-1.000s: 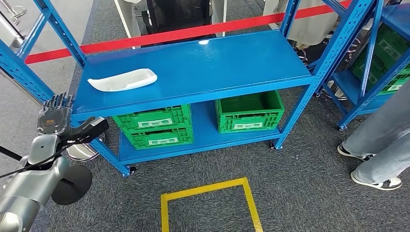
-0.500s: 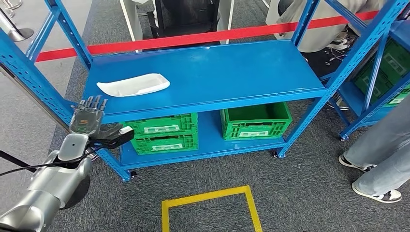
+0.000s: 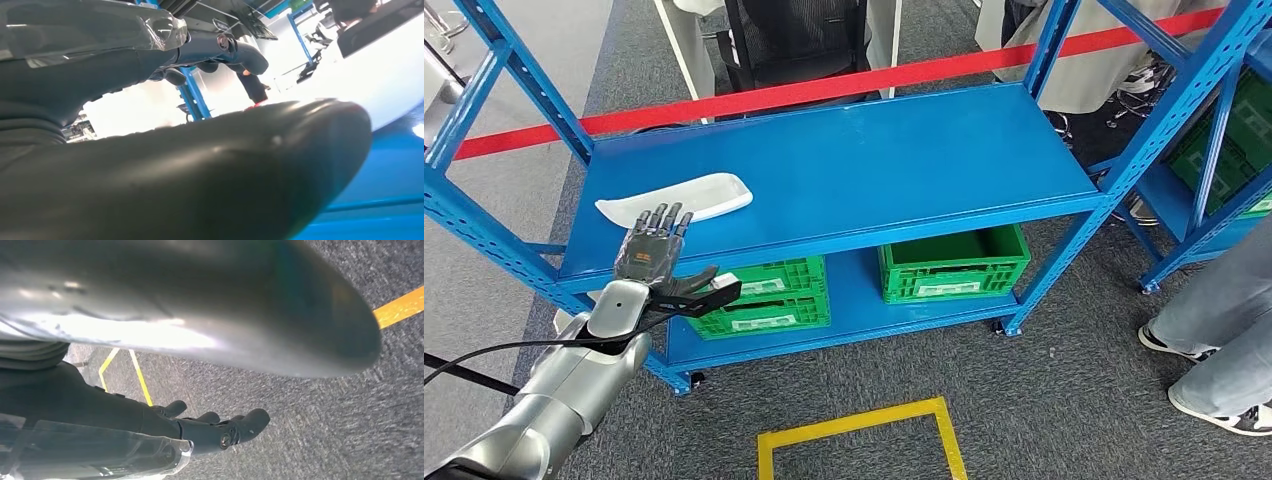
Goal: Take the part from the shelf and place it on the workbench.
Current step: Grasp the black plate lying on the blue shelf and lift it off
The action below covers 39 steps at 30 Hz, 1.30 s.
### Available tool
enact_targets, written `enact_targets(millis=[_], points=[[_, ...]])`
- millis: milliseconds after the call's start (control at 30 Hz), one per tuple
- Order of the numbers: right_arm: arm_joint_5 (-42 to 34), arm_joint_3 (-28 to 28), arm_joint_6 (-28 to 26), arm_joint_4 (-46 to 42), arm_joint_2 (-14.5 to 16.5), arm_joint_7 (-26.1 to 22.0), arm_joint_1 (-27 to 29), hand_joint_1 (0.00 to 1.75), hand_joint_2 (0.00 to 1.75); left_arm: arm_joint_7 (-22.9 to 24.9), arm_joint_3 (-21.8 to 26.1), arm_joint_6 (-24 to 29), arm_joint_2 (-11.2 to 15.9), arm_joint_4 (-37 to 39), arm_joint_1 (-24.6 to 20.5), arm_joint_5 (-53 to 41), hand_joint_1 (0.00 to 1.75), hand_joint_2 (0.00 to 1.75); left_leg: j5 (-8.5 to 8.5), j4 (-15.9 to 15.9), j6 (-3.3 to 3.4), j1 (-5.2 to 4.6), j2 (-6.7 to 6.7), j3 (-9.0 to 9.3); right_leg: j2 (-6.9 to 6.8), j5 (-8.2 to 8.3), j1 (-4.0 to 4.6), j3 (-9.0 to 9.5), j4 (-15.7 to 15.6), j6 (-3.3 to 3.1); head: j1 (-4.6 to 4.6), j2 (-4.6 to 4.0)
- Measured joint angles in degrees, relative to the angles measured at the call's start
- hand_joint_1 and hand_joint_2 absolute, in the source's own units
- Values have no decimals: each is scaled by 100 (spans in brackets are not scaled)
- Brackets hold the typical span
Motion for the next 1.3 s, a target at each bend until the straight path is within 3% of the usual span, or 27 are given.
enact_targets(millis=[67,100,167,233,333,400,467,533,567,600,633,667,733,800,900,1100,1300], points=[[-2,0,0,0,2,-2,8,0,0,3,-30,32,-22,5,45,7,0,0,-149,446,-28,19,7,-412,12,-79,0,86,1,-3,0,0],[-3,-1,-1,0,4,4,11,0,0,15,-46,60,-35,6,69,15,0,0,-33,378,-26,21,8,-478,18,-123,1,148,1,1,1,0],[-7,-1,-5,0,7,25,13,0,0,64,-77,133,-51,3,89,34,0,0,551,-321,10,17,9,-316,29,-217,5,290,-4,18,1,0],[-12,-2,-15,0,15,45,8,0,0,121,-109,205,-58,-4,81,56,0,0,917,-991,65,-15,8,-96,37,-284,7,379,-22,52,8,0],[-18,-5,-39,0,26,54,3,0,0,151,-147,251,-73,-40,76,74,0,0,926,-1208,143,-62,-2,3,41,-339,3,399,-62,148,-4,0],[-20,-7,-50,0,39,56,11,0,0,157,-168,266,-87,-73,75,74,0,0,939,-1249,197,-34,-1,83,29,-418,5,401,13,203,-2,0],[-20,-7,-59,0,37,54,8,0,0,123,-179,280,-112,-92,70,100,0,0,922,-1303,258,-3,11,176,15,-654,11,180,495,236,10,0],[-21,-9,-62,0,26,41,8,0,0,10,-185,298,-138,-103,97,191,0,0,875,-1304,296,-2,13,223,11,-942,16,-284,1304,261,19,0],[-22,-10,-62,0,21,32,11,0,0,-51,-190,311,-149,-117,130,245,0,44,849,-1301,301,-2,9,245,10,-985,15,-479,1584,269,20,0],[-22,-12,-61,0,20,24,15,0,0,-89,-194,332,-158,-138,169,289,0,87,820,-1296,295,0,1,271,9,-908,13,-575,1648,273,21,0],[-21,-13,-61,0,18,18,19,0,0,-103,-199,360,-164,-165,208,321,0,131,786,-1286,282,5,-7,304,6,-716,10,-549,1466,273,22,0],[-21,-14,-61,0,14,15,19,0,0,-96,-204,391,-168,-198,241,347,0,175,744,-1265,261,12,-14,338,0,-457,6,-421,1090,273,22,0],[-20,-14,-61,1,9,13,15,0,0,-61,-213,453,-168,-276,287,394,0,175,645,-1188,195,-4,-28,364,-7,-103,0,-121,355,264,26,0],[-21,-15,-61,2,15,14,15,0,0,-34,-221,490,-150,-360,326,433,0,175,580,-1128,177,-34,-37,344,-3,-47,-12,-5,85,237,27,0],[-21,-17,-61,2,27,15,20,0,0,-4,-229,527,-107,-463,383,478,0,175,585,-1150,245,-42,-35,355,18,-47,-12,-6,71,216,25,0],[-5,-18,-63,2,27,25,19,0,0,81,-217,584,-8,-574,415,549,0,175,591,-1217,243,-39,-23,395,36,-72,14,-5,74,157,26,0],[23,-19,-66,2,18,24,19,0,0,149,-168,641,66,-592,474,629,0,175,598,-1227,98,-33,-21,395,34,-73,20,-3,78,144,28,0]])
